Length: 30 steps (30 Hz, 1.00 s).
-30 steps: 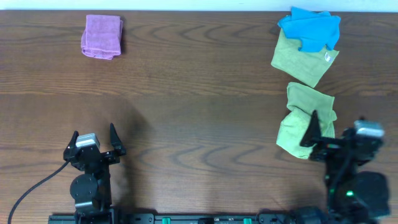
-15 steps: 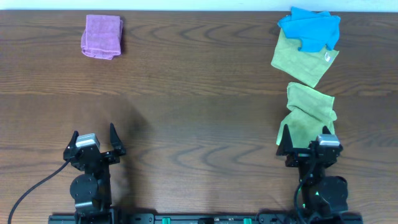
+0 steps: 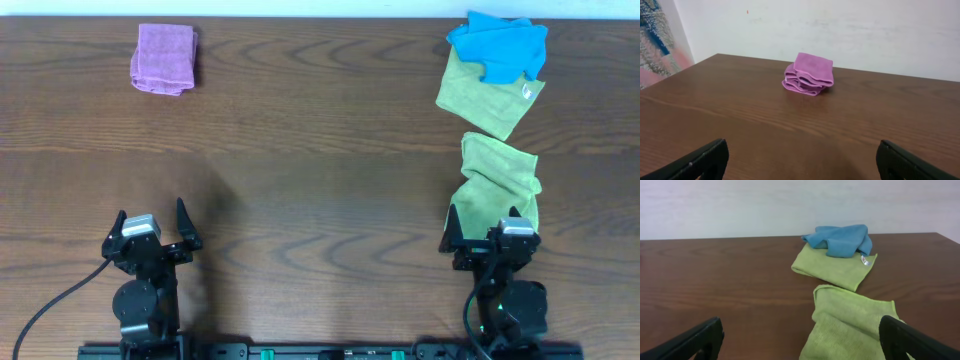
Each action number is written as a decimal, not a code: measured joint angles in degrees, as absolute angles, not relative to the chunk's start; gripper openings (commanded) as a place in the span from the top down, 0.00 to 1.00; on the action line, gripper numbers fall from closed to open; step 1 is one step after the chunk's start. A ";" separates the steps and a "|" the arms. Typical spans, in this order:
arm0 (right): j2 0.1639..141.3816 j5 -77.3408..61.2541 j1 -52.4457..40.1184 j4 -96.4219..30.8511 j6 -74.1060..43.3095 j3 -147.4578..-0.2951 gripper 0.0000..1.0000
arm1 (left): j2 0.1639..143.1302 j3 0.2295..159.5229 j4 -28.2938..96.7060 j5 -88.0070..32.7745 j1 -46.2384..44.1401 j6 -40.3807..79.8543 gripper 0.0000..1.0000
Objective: Fold the cloth
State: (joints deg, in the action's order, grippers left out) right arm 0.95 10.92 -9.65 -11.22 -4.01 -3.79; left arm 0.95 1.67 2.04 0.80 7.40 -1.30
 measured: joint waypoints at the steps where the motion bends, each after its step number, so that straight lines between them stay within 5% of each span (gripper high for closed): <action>1: 0.95 10.92 -9.63 -11.22 -4.01 -3.79 0.01 | 0.95 1.67 2.04 0.82 7.40 -1.30 0.05; 30: 0.95 10.90 -6.33 -11.20 -4.01 -3.79 0.01 | 0.95 1.67 2.07 0.82 7.40 -1.30 0.04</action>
